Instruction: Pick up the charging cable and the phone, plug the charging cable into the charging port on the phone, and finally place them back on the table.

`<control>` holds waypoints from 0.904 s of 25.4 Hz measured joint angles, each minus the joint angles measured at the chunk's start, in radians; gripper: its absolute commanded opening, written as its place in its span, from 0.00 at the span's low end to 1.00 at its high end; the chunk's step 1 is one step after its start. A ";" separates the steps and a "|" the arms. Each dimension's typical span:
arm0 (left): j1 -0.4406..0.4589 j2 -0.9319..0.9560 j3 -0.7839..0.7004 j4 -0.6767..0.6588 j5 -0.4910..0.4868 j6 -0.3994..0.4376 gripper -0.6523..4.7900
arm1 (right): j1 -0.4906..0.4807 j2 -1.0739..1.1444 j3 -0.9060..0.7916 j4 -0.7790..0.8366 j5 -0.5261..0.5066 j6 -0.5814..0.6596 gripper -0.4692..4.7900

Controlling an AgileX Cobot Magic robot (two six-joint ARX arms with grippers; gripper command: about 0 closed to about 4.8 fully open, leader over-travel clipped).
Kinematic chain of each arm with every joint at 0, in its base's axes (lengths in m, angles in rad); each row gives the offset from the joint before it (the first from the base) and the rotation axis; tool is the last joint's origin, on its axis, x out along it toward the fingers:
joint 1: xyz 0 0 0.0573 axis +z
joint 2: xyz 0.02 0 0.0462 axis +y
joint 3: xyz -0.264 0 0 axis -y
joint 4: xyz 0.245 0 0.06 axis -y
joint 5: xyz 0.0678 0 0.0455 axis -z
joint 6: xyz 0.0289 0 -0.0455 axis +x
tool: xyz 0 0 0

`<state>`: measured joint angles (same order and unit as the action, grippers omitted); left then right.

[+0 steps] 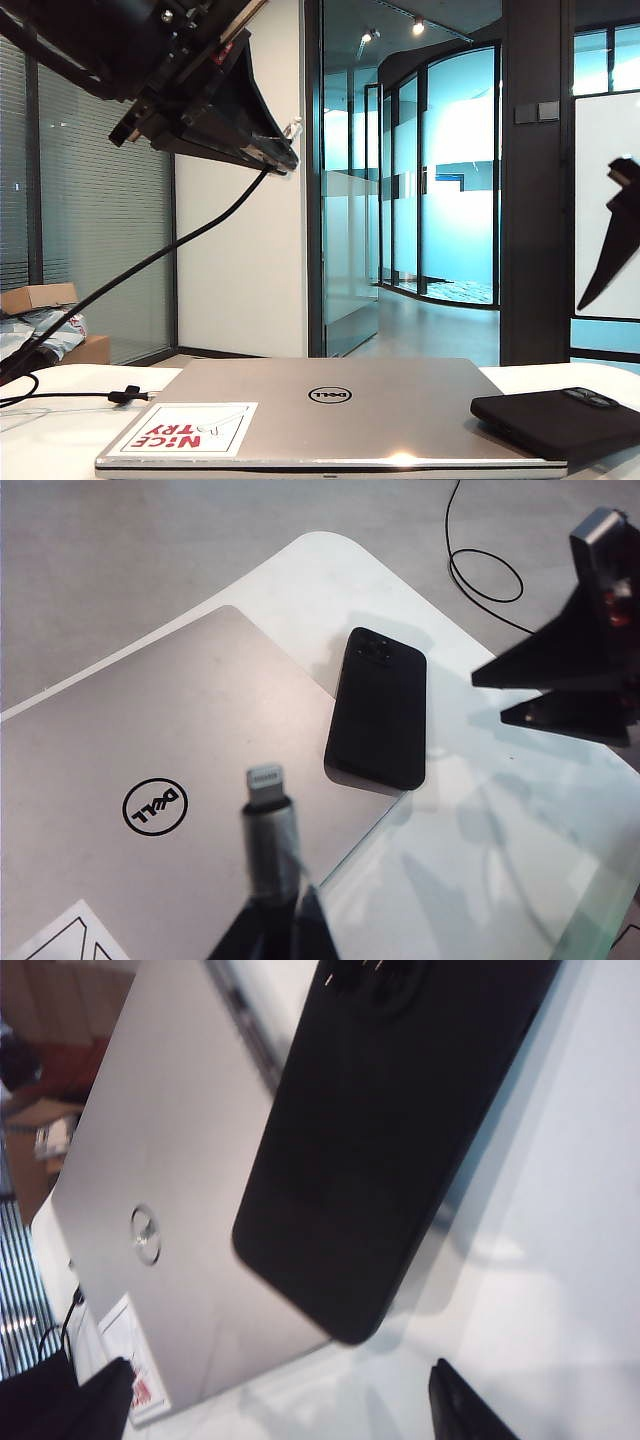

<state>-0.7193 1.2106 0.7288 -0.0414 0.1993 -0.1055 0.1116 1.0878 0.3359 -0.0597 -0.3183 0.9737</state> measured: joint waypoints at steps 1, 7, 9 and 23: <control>0.000 0.000 0.000 0.000 0.000 0.000 0.11 | -0.019 0.041 0.000 0.038 -0.005 0.001 0.86; 0.000 0.000 0.000 0.000 0.000 0.000 0.11 | -0.070 0.169 0.001 0.135 -0.053 0.003 0.86; 0.000 0.000 0.000 0.000 0.000 0.000 0.11 | -0.078 0.216 0.001 0.175 -0.060 0.003 0.86; 0.000 0.000 0.000 0.000 0.000 0.000 0.11 | -0.080 0.507 0.002 0.470 -0.119 0.052 0.86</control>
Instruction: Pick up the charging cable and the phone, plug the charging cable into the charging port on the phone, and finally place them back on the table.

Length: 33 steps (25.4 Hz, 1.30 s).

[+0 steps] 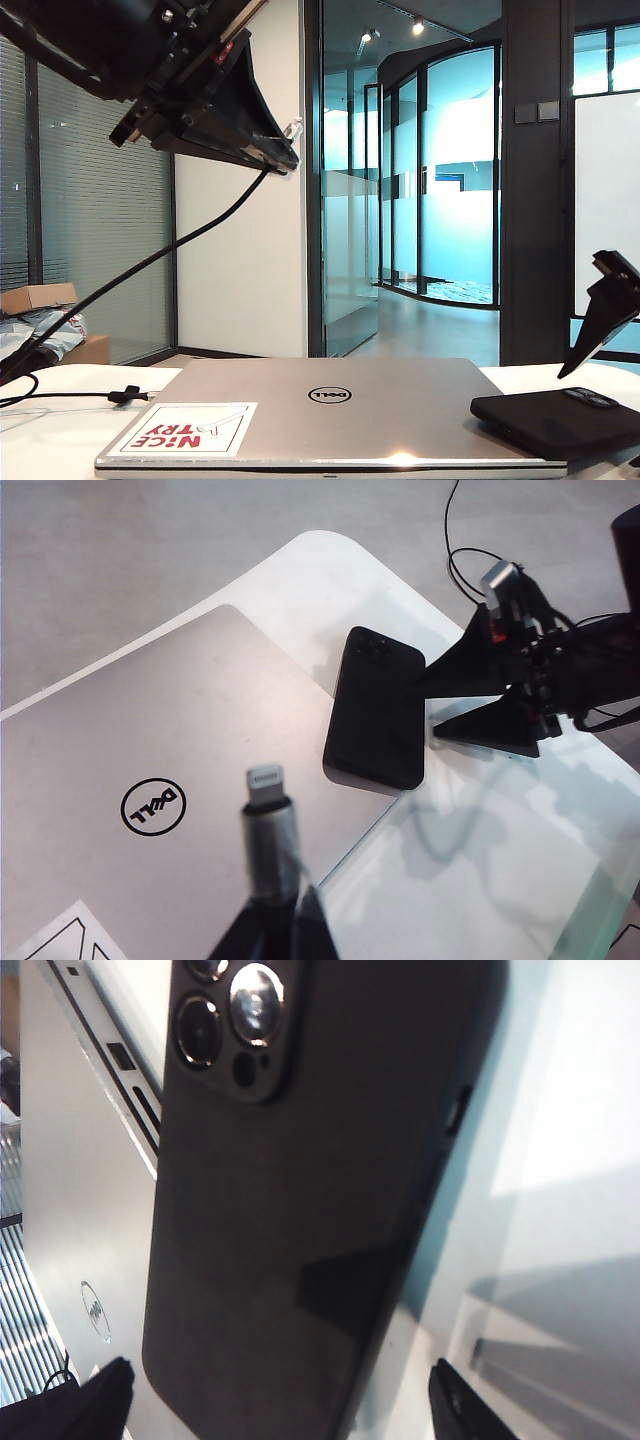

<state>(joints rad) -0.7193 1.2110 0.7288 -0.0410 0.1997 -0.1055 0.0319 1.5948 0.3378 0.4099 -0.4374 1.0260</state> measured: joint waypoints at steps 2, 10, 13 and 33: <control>0.000 0.000 0.000 0.000 0.000 0.000 0.11 | 0.000 0.020 0.000 0.021 -0.002 0.008 0.86; 0.000 0.000 0.000 0.000 0.000 0.000 0.11 | 0.000 0.131 0.000 0.198 -0.017 0.115 0.86; 0.000 0.000 0.000 0.000 0.000 0.000 0.11 | 0.000 0.164 0.002 0.258 -0.020 0.145 0.86; 0.000 0.000 0.000 0.000 0.000 0.000 0.11 | -0.002 0.191 0.005 0.278 -0.014 0.157 0.15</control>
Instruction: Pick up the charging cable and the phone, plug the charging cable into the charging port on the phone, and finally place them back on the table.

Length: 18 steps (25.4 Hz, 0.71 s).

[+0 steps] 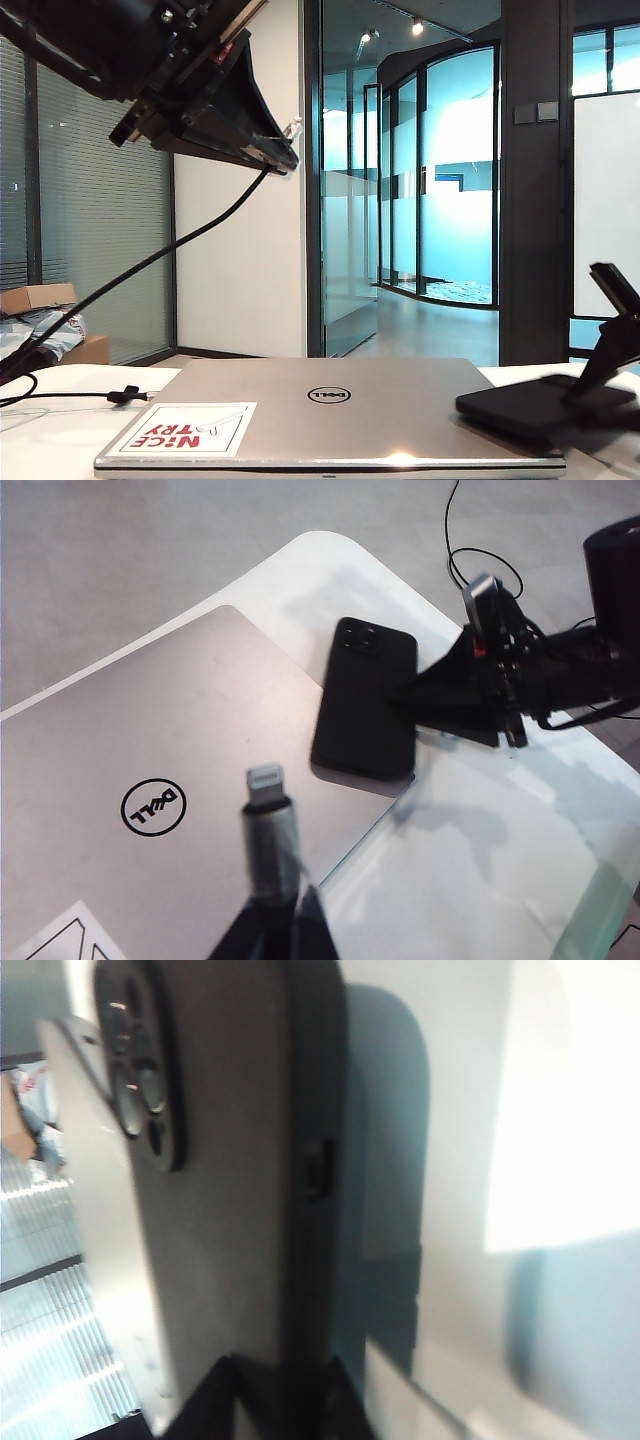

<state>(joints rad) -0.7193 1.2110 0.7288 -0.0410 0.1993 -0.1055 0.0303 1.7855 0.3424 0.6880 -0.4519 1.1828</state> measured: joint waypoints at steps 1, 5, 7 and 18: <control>0.000 0.000 0.000 0.000 0.000 0.000 0.11 | 0.000 0.001 0.000 0.016 -0.005 0.000 0.10; 0.000 0.000 0.000 0.000 0.000 0.000 0.11 | 0.003 -0.009 0.010 0.059 -0.021 -0.005 0.07; 0.000 0.000 0.000 0.000 0.000 0.000 0.11 | 0.002 -0.008 0.010 0.060 -0.022 -0.005 0.07; 0.000 0.000 0.000 0.000 0.000 0.000 0.11 | 0.003 -0.166 -0.002 -0.097 -0.023 -0.113 0.07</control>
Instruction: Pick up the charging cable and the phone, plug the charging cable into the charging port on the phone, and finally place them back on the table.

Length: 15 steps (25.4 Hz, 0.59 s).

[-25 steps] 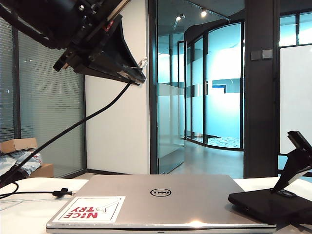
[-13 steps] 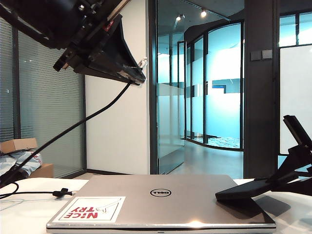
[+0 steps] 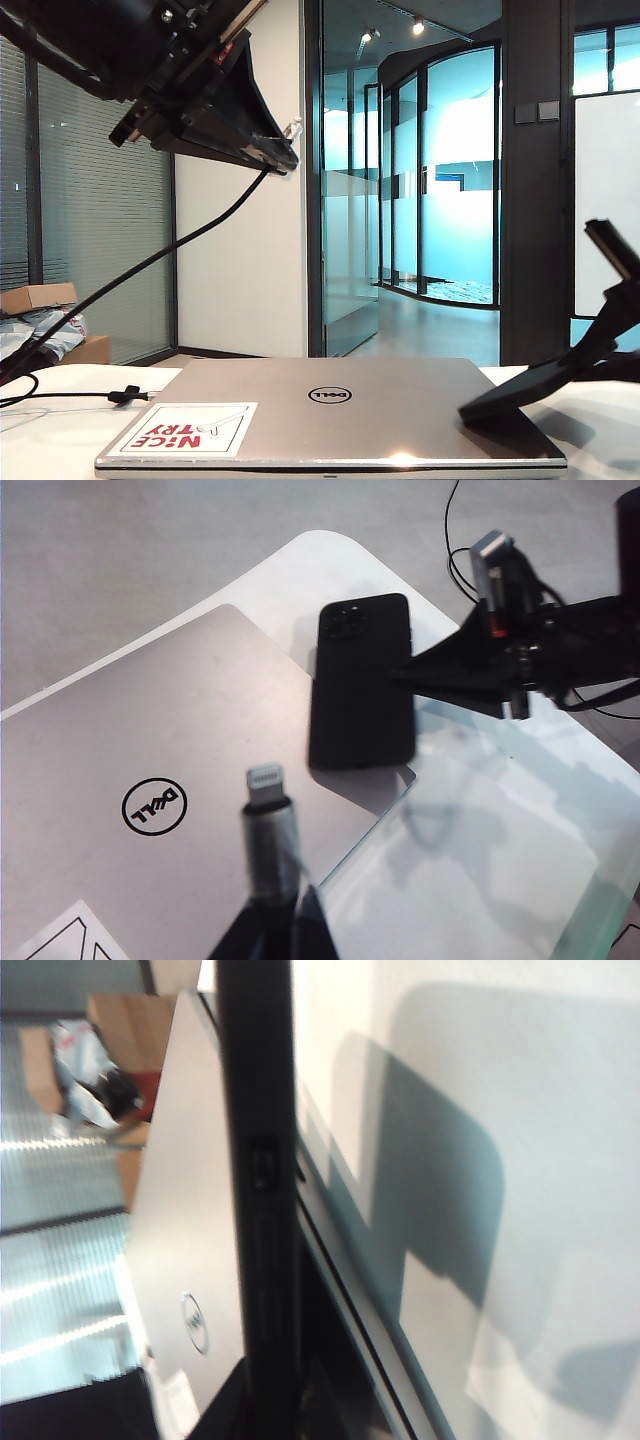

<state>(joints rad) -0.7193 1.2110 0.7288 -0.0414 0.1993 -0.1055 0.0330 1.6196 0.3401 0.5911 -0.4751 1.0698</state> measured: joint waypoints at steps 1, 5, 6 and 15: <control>0.000 0.000 0.000 0.000 0.000 0.000 0.11 | 0.000 -0.045 -0.001 -0.049 0.005 -0.026 0.07; 0.000 0.000 0.000 -0.005 0.000 0.000 0.11 | 0.000 -0.288 0.012 -0.317 0.054 -0.139 0.07; 0.000 0.000 0.000 -0.014 0.000 0.000 0.11 | 0.000 -0.345 0.035 -0.416 0.064 -0.183 0.07; 0.000 0.000 0.000 -0.085 0.000 0.000 0.11 | 0.041 -0.485 0.297 -1.163 0.235 -0.647 0.07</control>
<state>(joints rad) -0.7193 1.2114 0.7284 -0.1268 0.1997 -0.1055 0.0738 1.1347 0.6369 -0.5720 -0.2405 0.4225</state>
